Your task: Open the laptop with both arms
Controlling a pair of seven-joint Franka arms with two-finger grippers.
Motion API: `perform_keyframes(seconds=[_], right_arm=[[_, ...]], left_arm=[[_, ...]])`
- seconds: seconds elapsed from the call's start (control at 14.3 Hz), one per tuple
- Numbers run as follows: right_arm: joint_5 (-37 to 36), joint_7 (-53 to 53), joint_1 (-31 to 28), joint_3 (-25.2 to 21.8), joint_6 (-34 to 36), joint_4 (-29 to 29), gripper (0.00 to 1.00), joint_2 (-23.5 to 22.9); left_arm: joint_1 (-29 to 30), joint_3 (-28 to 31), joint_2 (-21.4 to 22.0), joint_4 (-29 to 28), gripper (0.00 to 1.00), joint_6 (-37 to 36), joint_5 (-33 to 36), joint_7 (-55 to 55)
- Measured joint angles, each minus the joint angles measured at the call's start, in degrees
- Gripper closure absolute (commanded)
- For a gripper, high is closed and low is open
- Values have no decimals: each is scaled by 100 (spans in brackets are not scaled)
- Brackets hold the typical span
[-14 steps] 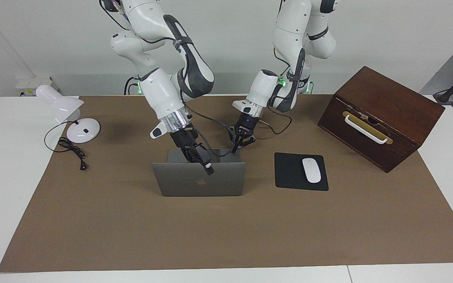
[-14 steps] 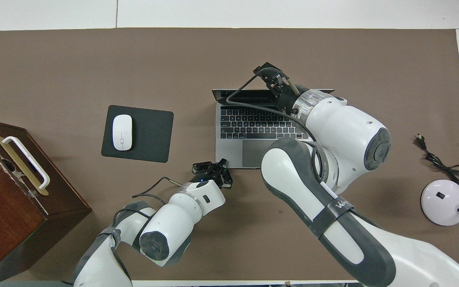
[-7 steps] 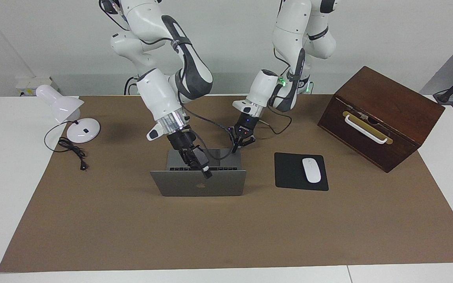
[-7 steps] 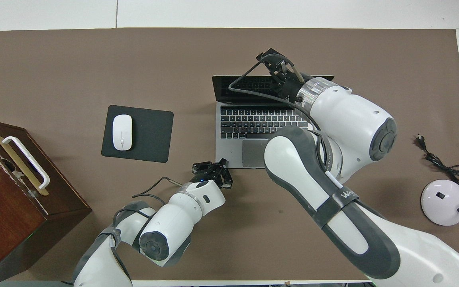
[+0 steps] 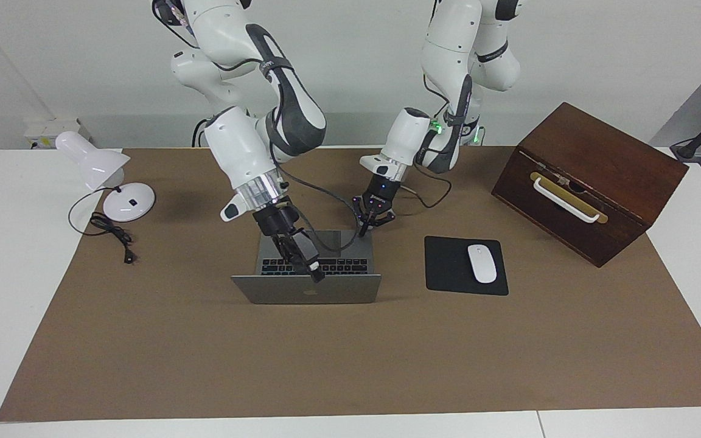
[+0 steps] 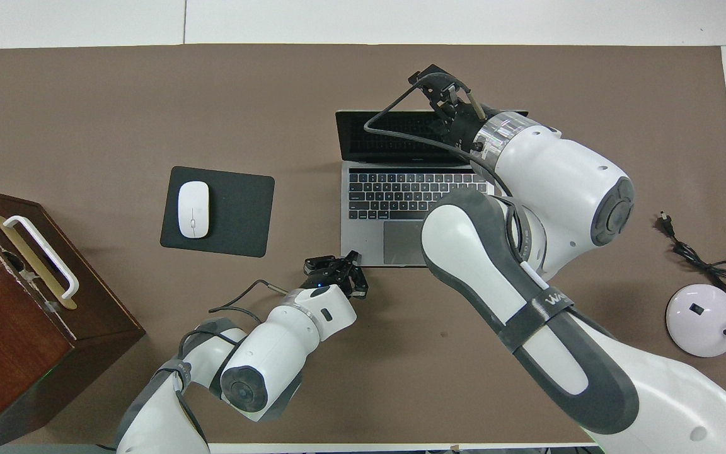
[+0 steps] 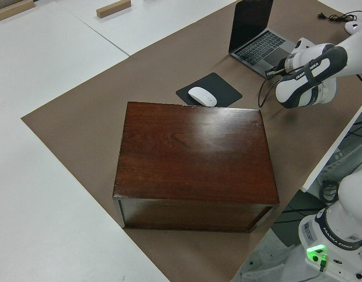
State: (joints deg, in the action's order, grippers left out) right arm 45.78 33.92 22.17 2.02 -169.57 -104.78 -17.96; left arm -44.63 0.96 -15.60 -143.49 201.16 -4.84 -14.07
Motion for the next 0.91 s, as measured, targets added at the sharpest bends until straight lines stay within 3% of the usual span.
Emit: perform_keyframes(seconds=[0.28, 0.91], right_arm=[[0, -1, -4, -1, 103, 87, 0, -18], [-93, -1, -164, -112, 1701, 632, 1, -4]], left_arm=[[0, 1, 0, 0, 100, 0, 0, 0], [-1, 3, -3, 6, 100, 2, -12, -2]])
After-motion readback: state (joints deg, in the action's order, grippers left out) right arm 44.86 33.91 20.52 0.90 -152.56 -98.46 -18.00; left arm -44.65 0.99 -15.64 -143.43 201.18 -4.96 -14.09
